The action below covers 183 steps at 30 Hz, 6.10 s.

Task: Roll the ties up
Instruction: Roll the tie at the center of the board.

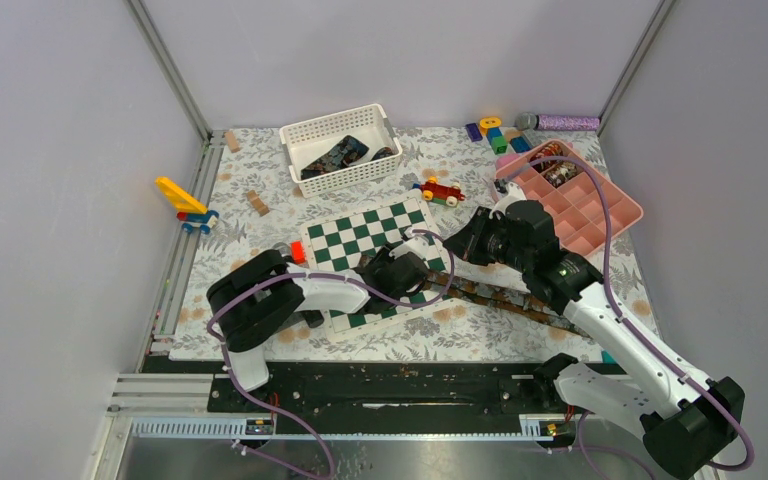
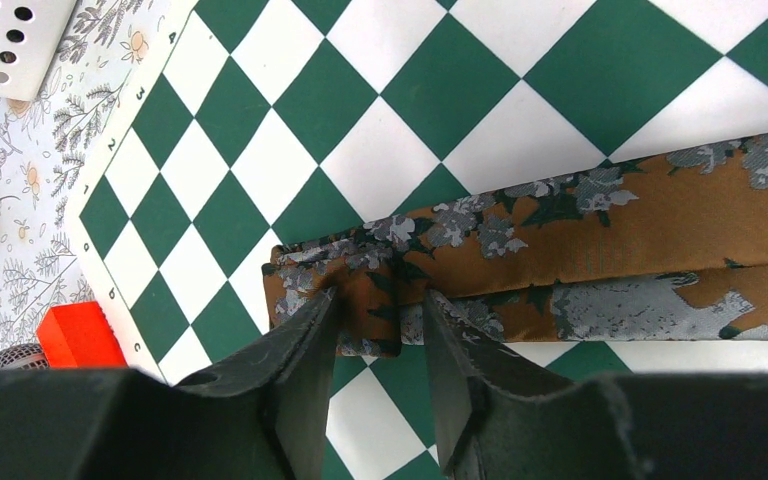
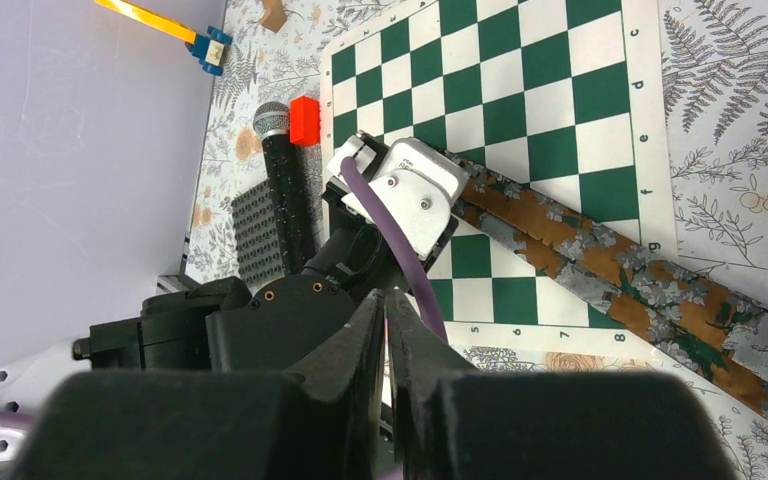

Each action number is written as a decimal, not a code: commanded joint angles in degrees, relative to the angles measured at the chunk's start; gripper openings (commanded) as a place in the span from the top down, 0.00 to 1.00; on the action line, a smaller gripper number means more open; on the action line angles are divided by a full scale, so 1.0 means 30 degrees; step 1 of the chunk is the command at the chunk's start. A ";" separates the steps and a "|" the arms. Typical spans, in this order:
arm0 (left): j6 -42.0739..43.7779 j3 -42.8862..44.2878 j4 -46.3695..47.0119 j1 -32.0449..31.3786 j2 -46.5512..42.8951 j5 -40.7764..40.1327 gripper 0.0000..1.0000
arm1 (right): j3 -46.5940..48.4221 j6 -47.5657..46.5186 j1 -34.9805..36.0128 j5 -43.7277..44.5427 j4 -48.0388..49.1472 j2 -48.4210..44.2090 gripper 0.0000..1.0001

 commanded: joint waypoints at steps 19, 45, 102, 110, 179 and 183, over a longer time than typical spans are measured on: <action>-0.1088 0.0609 -0.0468 0.0420 0.0070 0.2199 0.64 | -0.0013 0.0079 -0.0168 -0.0030 0.0376 -0.0255 0.87; -0.1303 0.1350 -0.1282 0.0487 -0.0546 0.2061 0.53 | 0.3357 -0.2674 -0.0198 0.3522 -0.1942 -0.2338 0.73; -0.8200 -0.3743 0.2838 0.8896 -0.7375 1.1384 0.93 | 0.7994 0.2279 0.2146 -0.4593 0.2297 1.3354 0.76; -0.8189 -0.3835 0.3792 0.8911 -0.5857 1.2348 0.96 | 0.9432 0.2493 0.2767 -0.5315 0.2319 1.6251 0.77; -0.8751 -0.3891 0.3979 0.8867 -0.6165 1.3236 0.72 | 0.7914 0.2925 0.2779 -0.2807 0.1854 1.9892 0.81; -0.8895 -0.4302 0.3990 0.8865 -0.7038 1.2818 0.68 | 0.7727 0.2889 0.2782 -0.2643 0.1853 1.9947 0.81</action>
